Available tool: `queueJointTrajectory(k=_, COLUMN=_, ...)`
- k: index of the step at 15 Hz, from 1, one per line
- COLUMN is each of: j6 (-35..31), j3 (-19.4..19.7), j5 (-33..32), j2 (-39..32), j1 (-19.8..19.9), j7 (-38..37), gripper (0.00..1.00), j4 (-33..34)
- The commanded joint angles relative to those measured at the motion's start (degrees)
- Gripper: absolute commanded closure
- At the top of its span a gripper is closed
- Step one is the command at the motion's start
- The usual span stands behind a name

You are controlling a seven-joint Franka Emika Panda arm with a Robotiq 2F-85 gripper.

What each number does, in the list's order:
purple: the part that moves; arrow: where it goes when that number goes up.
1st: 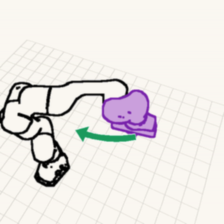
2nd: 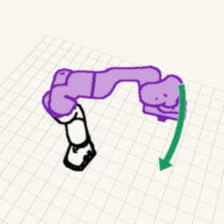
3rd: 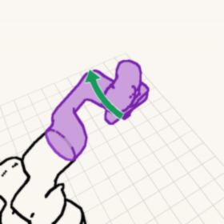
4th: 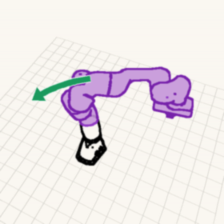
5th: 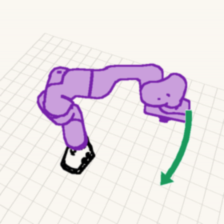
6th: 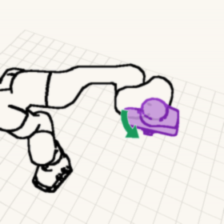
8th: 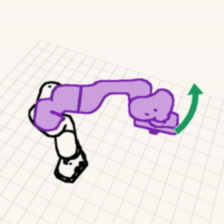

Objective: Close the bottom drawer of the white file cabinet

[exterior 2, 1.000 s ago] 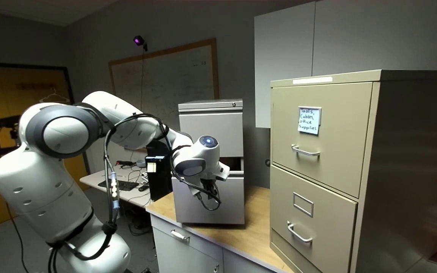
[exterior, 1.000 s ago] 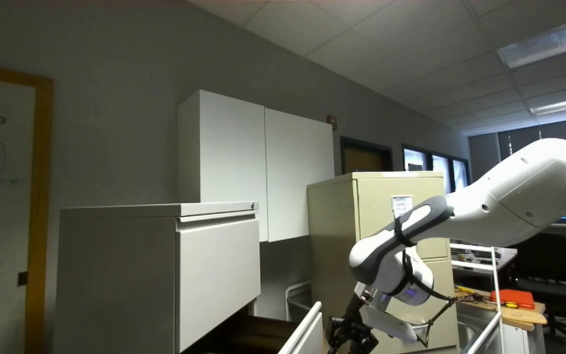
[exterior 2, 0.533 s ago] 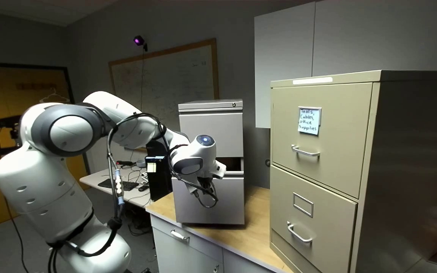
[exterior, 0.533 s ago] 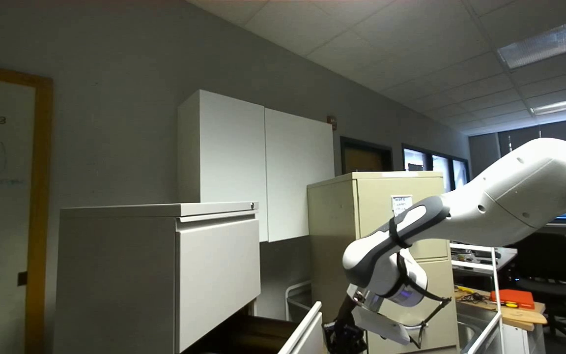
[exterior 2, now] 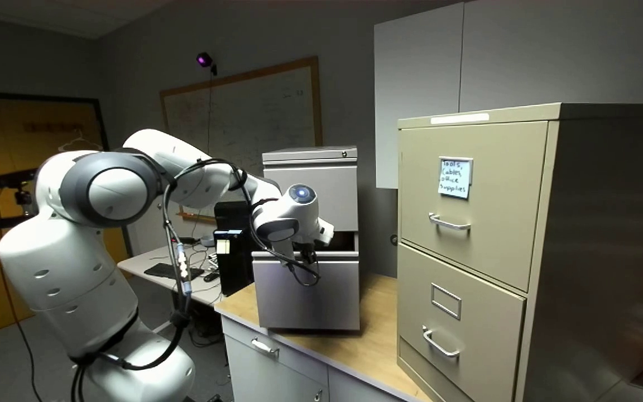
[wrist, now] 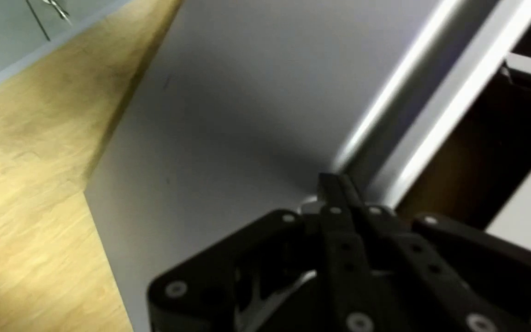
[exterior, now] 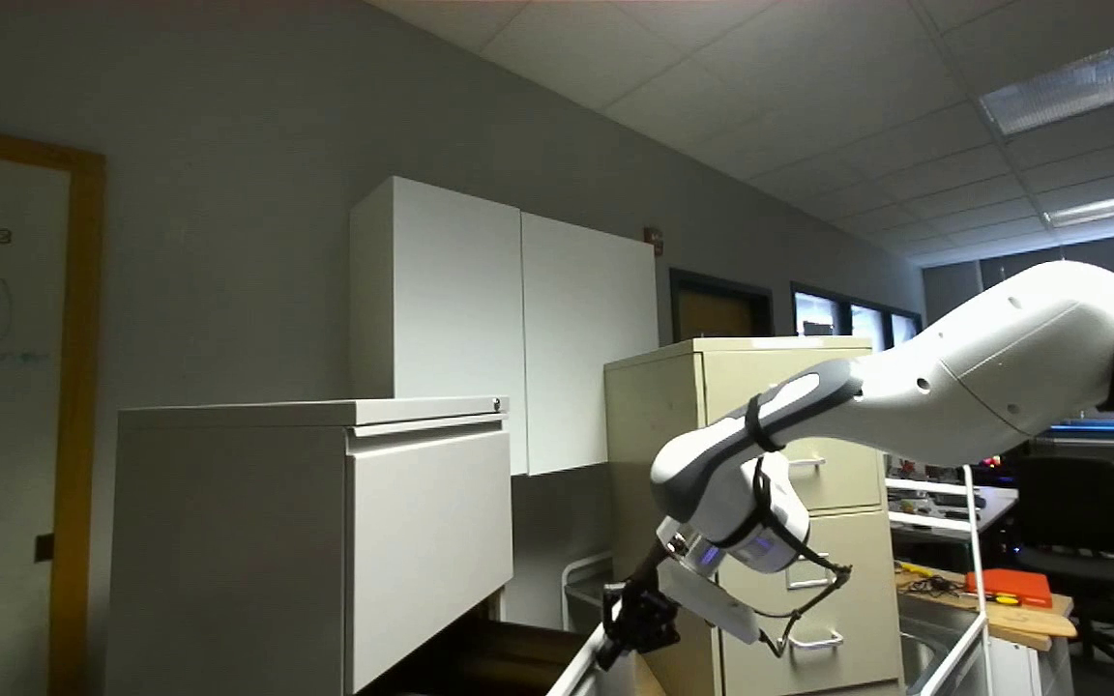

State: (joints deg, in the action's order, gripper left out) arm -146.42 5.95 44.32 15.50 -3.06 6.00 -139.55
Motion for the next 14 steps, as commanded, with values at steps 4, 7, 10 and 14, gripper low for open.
queueJointTrajectory(k=4, j6=1.7, j3=-0.2, j5=7.7, j2=-6.0, j1=-0.9, j7=5.6, gripper=1.00, j4=9.1)
queueJointTrajectory(k=7, j6=3.6, j3=-1.0, j5=7.7, j2=-9.4, j1=-0.5, j7=6.5, gripper=1.00, j4=13.2)
queueJointTrajectory(k=10, j6=5.8, j3=-1.9, j5=5.6, j2=-13.5, j1=0.3, j7=5.3, gripper=1.00, j4=18.6)
queueJointTrajectory(k=14, j6=10.7, j3=-2.4, j5=4.8, j2=-19.8, j1=1.4, j7=4.5, gripper=1.00, j4=27.2)
